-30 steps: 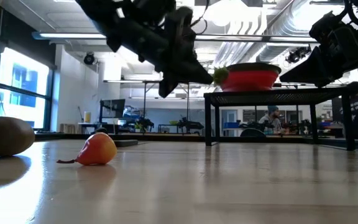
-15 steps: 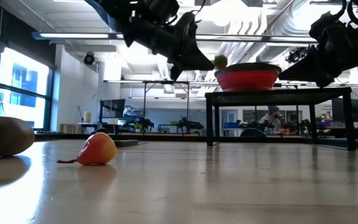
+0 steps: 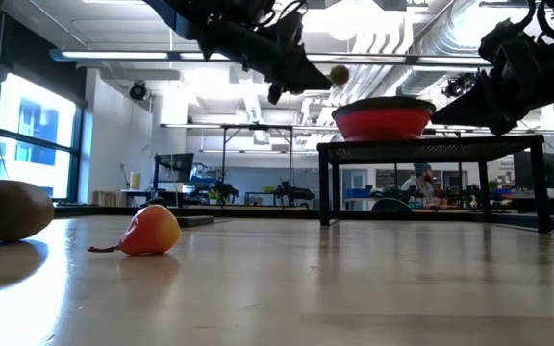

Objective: Pick & Place Fruit
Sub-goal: Put the red strawberry into the red strainer bowl on the shelf

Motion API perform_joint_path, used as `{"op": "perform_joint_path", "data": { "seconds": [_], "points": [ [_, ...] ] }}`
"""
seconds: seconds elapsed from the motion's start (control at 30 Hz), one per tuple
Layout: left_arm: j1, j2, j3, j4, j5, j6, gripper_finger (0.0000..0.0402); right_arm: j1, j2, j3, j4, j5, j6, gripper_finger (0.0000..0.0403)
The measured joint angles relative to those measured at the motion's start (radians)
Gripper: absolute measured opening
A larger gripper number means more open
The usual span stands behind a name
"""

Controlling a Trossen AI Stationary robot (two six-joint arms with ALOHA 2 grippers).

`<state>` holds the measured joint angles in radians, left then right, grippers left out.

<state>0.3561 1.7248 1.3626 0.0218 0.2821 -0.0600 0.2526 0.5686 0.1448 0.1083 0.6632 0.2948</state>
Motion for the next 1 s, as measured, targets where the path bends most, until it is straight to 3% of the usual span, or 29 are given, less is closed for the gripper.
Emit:
{"op": "perform_joint_path", "data": {
  "seconds": [0.27, 0.57, 0.7, 1.0],
  "points": [
    [0.058, 0.000, 0.006, 0.011, 0.001, 0.011, 0.0000, 0.000, 0.000, 0.000, 0.000, 0.016, 0.001, 0.0002],
    [0.069, 0.000, 0.006, 0.043, 0.070, 0.011, 0.0000, 0.000, 0.000, 0.000, 0.000, 0.019, -0.001, 0.0002],
    [0.069, 0.000, 0.008, 0.041, 0.070, 0.011, 0.0000, 0.000, 0.000, -0.001, -0.001, 0.071, 0.000, 0.0002],
    [0.069, 0.001, 0.138, -0.061, 0.090, 0.075, 0.0000, 0.000, 0.000, -0.002, -0.001, 0.116, 0.024, 0.0002]
  ]
}}
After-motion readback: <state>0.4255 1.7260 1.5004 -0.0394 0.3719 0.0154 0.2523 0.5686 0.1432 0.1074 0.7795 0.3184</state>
